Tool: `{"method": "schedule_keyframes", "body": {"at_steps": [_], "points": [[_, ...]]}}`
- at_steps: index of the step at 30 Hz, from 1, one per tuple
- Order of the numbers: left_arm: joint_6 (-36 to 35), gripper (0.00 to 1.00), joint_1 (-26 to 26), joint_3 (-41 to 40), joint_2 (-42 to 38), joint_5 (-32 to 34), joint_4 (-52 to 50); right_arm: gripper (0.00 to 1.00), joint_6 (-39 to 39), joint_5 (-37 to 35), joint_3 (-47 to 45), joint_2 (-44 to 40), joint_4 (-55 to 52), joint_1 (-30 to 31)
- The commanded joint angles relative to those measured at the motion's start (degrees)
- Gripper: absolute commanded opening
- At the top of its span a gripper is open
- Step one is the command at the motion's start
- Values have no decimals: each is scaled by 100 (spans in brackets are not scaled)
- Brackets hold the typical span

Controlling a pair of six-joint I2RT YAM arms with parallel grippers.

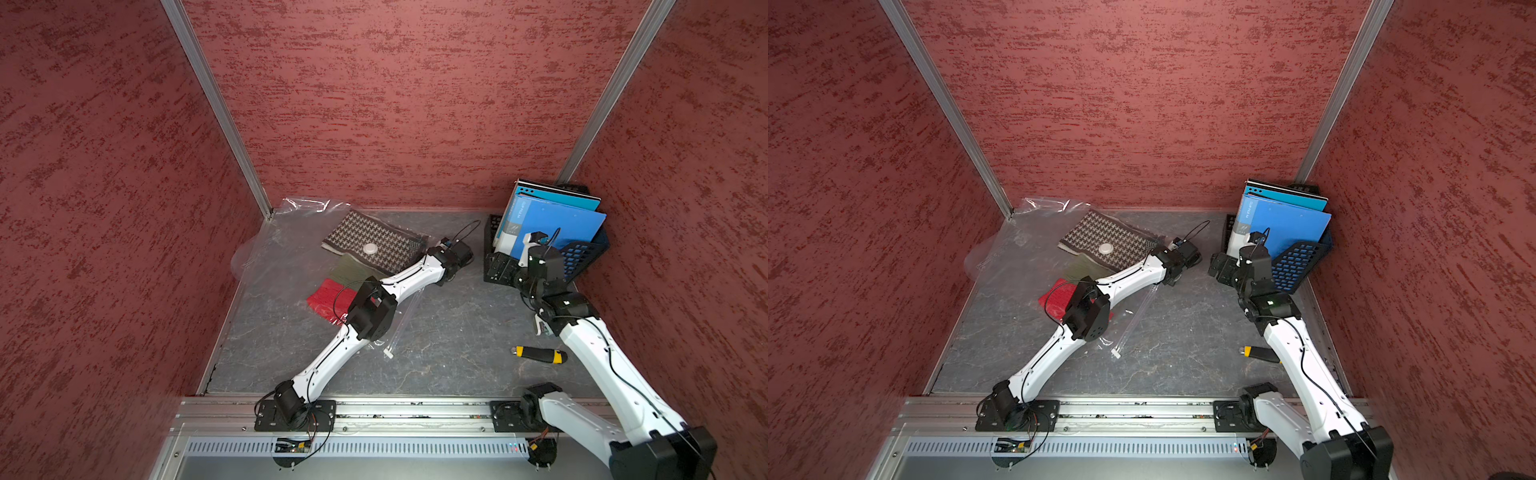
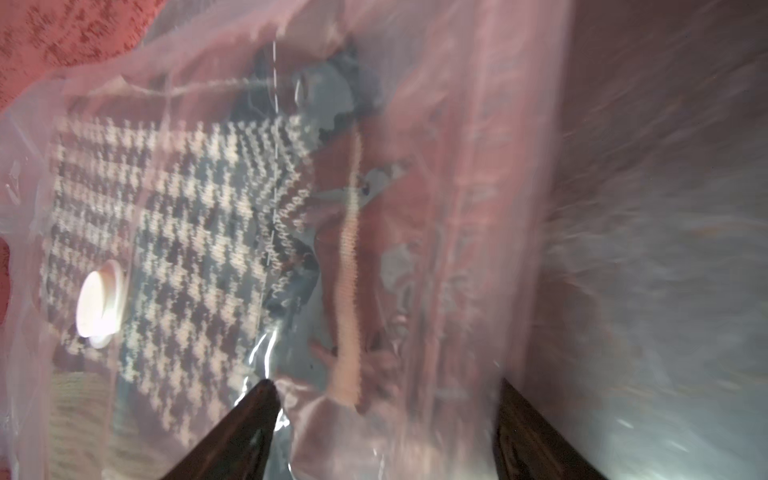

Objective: Take the scarf out of the vacuum bag
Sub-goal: Open the vacuum bag at the center of the board.

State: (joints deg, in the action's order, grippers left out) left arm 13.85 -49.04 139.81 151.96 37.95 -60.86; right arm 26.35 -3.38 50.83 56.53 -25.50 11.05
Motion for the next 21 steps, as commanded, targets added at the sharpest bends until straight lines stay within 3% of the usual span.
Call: {"method": "schedule_keyframes", "body": {"at_steps": [1, 4, 7, 14, 18, 21], "points": [[-84, 80, 27, -14, -68, 54, -71, 96, 47, 122, -137, -107, -34, -34], [-84, 79, 30, -58, -117, 64, -58, 96, 54, 191, -164, -67, -9, -37], [-93, 71, 11, -132, -212, 76, -54, 96, 54, 193, -150, 2, -13, -41], [36, 22, 22, -644, -560, 82, -64, 96, 67, 217, -144, 25, -17, -46], [164, 11, 13, -745, -776, -68, -278, 92, 119, 414, -157, 142, -7, -38], [197, 5, 16, -745, -1028, -243, -426, 83, 284, 922, -298, 323, 34, -37]]}}
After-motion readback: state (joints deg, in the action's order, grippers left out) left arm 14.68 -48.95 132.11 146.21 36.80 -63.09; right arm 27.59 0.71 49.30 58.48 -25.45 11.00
